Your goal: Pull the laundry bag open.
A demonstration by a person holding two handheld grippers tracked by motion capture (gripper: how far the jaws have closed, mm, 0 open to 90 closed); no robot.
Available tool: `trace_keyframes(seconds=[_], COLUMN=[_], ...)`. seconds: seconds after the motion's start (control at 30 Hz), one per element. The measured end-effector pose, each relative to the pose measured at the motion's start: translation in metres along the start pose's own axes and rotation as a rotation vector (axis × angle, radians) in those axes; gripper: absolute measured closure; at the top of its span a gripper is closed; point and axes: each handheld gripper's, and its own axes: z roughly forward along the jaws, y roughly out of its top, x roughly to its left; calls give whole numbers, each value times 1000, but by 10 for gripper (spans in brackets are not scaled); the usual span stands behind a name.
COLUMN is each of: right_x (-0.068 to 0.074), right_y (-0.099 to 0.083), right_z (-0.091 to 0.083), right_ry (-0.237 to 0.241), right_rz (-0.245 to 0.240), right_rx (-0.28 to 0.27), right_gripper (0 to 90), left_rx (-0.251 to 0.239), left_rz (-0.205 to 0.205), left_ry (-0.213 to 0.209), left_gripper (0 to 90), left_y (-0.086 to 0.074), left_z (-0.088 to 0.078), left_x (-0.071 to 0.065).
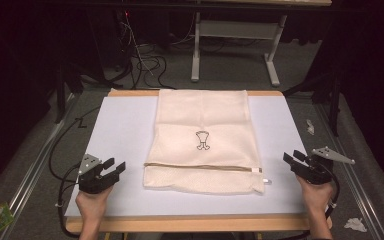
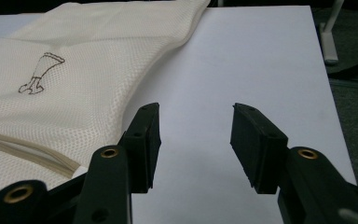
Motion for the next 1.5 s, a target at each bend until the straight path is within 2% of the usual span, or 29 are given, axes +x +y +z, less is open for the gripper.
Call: trace_keyframes(seconds=[0.23, 0.63, 0.83, 1.1, 1.5], right_x=[-7, -9, -10, -9, -8], right_y=[-11, -23, -25, -25, -25], right_z=[-3, 5, 10, 17, 24], right_ry=[-14, -43, -70, -103, -133], right_rz=[26, 29, 14, -6, -17], right_rx=[6, 27, 40, 49, 67], right_gripper=[536, 543, 545, 546, 543], left_rx=[3, 12, 11, 17, 28], left_rz=[-22, -62, -67, -58, -58], left_ry=[6, 29, 47, 100, 121], left_gripper=[498, 489, 482, 470, 460], left_y=[-4, -12, -13, -13, -13], left_z=[4, 15, 23, 32, 45], left_x=[2, 7, 8, 12, 13])
